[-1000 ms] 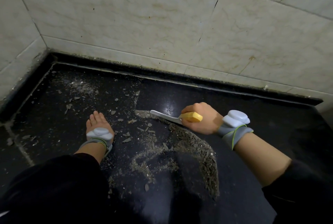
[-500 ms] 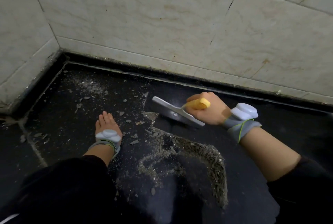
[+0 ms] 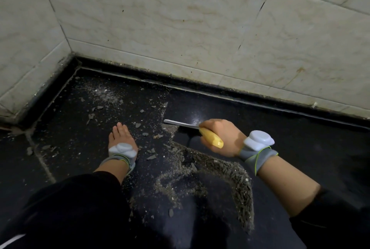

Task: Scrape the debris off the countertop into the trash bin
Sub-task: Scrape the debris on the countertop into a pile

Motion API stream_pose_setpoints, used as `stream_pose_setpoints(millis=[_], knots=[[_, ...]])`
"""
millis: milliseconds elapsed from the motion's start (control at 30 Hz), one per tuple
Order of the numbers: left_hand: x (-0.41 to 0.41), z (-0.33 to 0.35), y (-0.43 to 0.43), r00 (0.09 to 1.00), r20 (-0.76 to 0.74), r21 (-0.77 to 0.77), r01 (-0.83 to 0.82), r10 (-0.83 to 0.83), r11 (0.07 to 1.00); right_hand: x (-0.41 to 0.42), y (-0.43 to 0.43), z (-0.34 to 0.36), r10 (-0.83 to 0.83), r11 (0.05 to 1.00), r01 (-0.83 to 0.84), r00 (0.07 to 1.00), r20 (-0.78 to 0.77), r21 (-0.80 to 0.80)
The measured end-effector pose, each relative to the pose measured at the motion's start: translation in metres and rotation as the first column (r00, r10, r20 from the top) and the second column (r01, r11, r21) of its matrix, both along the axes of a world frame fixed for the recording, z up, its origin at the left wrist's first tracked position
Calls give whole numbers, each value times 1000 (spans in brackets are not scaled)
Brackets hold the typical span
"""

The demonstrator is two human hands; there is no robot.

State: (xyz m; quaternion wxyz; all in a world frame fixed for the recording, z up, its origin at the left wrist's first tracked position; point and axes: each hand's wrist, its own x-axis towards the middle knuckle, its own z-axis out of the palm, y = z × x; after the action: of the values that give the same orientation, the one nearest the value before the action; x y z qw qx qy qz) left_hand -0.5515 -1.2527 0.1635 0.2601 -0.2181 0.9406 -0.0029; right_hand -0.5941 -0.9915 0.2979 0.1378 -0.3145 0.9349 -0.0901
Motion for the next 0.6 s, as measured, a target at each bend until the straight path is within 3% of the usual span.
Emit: stream_pose_setpoints(millis=[167, 400, 600], knots=[[1, 2, 1, 1000, 7, -9, 18, -18, 1000, 7, 3, 13, 82, 997, -82, 997, 9, 17], [0, 3, -2, 1000, -16, 28, -5, 5, 1000, -23, -4, 12, -82, 993, 72, 991, -102, -98], [-2, -1, -4, 1000, -18, 72, -23, 24, 997, -73, -32, -14, -173, 983, 161, 970, -172, -84]])
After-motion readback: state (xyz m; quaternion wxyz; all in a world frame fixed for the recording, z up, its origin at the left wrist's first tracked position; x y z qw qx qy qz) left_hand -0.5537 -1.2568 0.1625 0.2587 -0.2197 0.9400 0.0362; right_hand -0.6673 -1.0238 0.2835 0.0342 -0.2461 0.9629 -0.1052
